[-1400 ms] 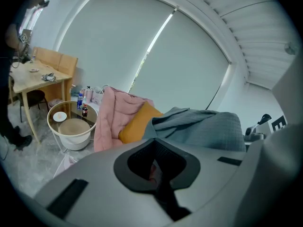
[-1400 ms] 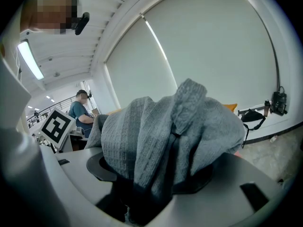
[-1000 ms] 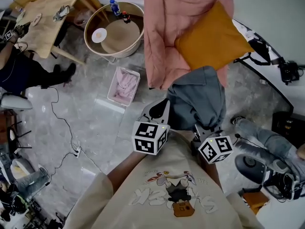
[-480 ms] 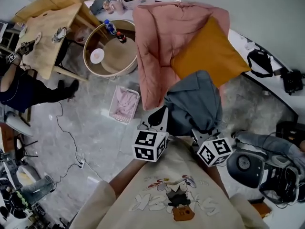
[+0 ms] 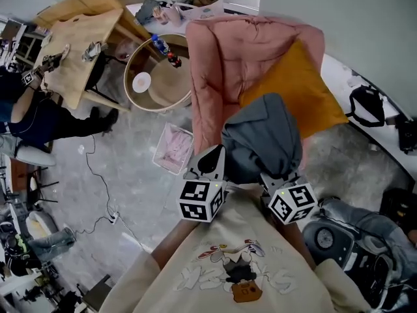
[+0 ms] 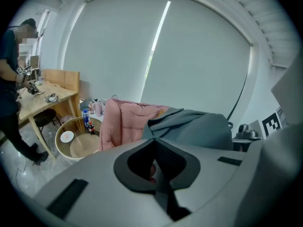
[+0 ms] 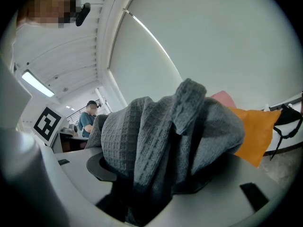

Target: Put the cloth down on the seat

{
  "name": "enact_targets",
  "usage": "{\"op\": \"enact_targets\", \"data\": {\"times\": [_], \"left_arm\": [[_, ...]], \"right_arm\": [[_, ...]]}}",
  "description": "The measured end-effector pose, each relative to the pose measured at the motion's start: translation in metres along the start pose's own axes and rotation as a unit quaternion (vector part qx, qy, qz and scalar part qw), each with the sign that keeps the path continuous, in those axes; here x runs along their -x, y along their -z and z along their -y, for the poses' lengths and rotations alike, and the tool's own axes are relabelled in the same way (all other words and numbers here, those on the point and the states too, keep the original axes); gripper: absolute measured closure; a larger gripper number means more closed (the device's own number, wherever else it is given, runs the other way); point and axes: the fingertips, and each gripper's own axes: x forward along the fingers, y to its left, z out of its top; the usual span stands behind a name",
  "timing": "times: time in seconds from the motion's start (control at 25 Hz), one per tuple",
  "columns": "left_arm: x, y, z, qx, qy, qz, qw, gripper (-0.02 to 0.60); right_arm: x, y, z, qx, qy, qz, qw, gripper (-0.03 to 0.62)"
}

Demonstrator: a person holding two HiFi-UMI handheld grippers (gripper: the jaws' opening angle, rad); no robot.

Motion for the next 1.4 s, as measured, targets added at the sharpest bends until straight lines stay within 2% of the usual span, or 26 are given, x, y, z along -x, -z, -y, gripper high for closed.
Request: {"op": "enact_targets", "data": {"times": [0.2,0.48,0.84,1.08,1.4], "left_arm": [[-0.013,0.008,0.0,0.009,-0.016,-0.011,0.9998,0.577],[-0.023,0.025,-0.026,0.065,-0.033,-0.029,0.9969,0.577],[-0.057,0.051,-0.054,0.117,-0.053,-0.05,0.9905,0.577],[-0.078,0.067,-0.075,0.14,-0.066,-0.058,0.9862,0.577],[-0.098,0.095,-0.083,0.15,-0.075,-0.077,0.9828,0.577]], "right_arm": [[-0.015,0.003,0.013,0.007,-0.021,-0.024,0.999,0.29],[-0.043,0.015,0.018,0.001,-0.035,-0.069,0.997,0.29],[-0.087,0.033,0.038,0.012,-0.05,-0.125,0.991,0.29],[-0.117,0.052,0.052,0.022,-0.056,-0.149,0.987,0.29],[-0.141,0.075,0.068,0.039,-0.065,-0.171,0.982,0.29]]}}
